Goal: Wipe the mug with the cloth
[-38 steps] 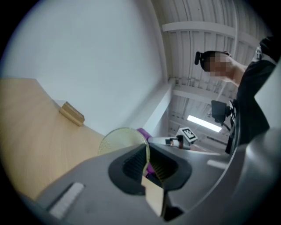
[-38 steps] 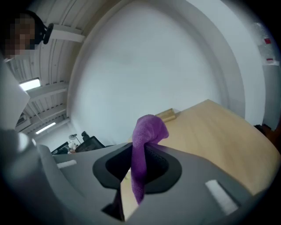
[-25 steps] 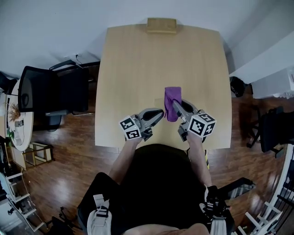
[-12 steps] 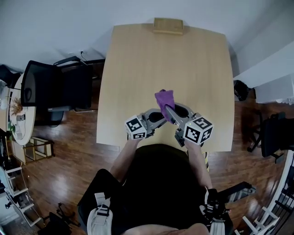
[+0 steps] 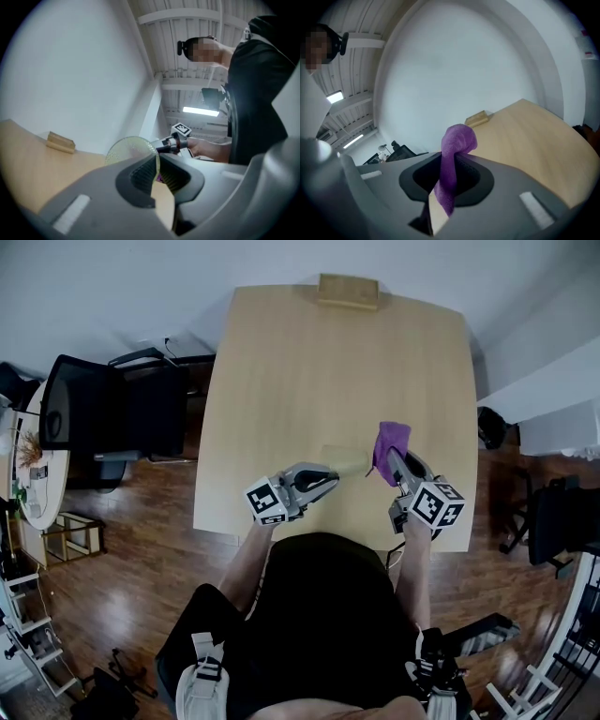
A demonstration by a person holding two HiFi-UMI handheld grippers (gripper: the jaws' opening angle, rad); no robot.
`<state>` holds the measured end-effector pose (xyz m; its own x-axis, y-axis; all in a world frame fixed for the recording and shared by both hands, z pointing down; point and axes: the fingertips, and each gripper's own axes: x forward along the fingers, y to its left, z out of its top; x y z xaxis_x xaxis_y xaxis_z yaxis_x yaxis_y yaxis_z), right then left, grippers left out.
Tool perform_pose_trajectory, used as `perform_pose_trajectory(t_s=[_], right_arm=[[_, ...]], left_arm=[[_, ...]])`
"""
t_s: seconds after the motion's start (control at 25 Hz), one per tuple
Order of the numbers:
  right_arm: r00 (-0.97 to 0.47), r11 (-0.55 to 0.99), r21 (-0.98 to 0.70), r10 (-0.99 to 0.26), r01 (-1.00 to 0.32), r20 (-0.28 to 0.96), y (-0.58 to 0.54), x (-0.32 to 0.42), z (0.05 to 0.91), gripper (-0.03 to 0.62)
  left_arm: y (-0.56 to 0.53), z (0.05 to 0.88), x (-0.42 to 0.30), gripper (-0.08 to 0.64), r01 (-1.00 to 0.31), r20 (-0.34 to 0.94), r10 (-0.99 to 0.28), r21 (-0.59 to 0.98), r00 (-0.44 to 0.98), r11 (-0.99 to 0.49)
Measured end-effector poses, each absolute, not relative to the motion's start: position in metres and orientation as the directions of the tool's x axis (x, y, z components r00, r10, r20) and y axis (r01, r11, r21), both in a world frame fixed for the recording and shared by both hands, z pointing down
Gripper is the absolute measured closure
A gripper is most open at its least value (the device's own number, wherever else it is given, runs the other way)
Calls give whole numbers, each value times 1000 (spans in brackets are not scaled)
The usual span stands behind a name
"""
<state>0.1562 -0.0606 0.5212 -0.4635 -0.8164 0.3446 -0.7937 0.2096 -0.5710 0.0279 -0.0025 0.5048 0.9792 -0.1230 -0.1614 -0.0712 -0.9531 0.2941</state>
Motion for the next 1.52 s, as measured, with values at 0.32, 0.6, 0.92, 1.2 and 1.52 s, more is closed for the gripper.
perform_pose_trajectory(t_s=[0.32,0.6,0.92,1.2,1.52], right_arm=[[-687,519,-495,-682,-696,250,-57,44,461,528],[-538,329,-483,-742,-812,399,-68,115,525,529],[-613,412,-568,-760,-713,217,-66,99,455,529],[-698,518,-499,-653,-694,293,-59,49,475,529],[-579,180,-761,-760,-623,294,-58,141,565,528]], left_arm=[[6,517,39,518,-41,-77,-54,153,996,-987],[4,512,18,518,-64,-104,-79,138,991,-988],[5,521,21,518,-29,-44,-33,74,999,-997],[15,514,31,517,13,-50,11,54,999,-998],[-15,470,-3,518,-84,-318,-153,220,936,-972]])
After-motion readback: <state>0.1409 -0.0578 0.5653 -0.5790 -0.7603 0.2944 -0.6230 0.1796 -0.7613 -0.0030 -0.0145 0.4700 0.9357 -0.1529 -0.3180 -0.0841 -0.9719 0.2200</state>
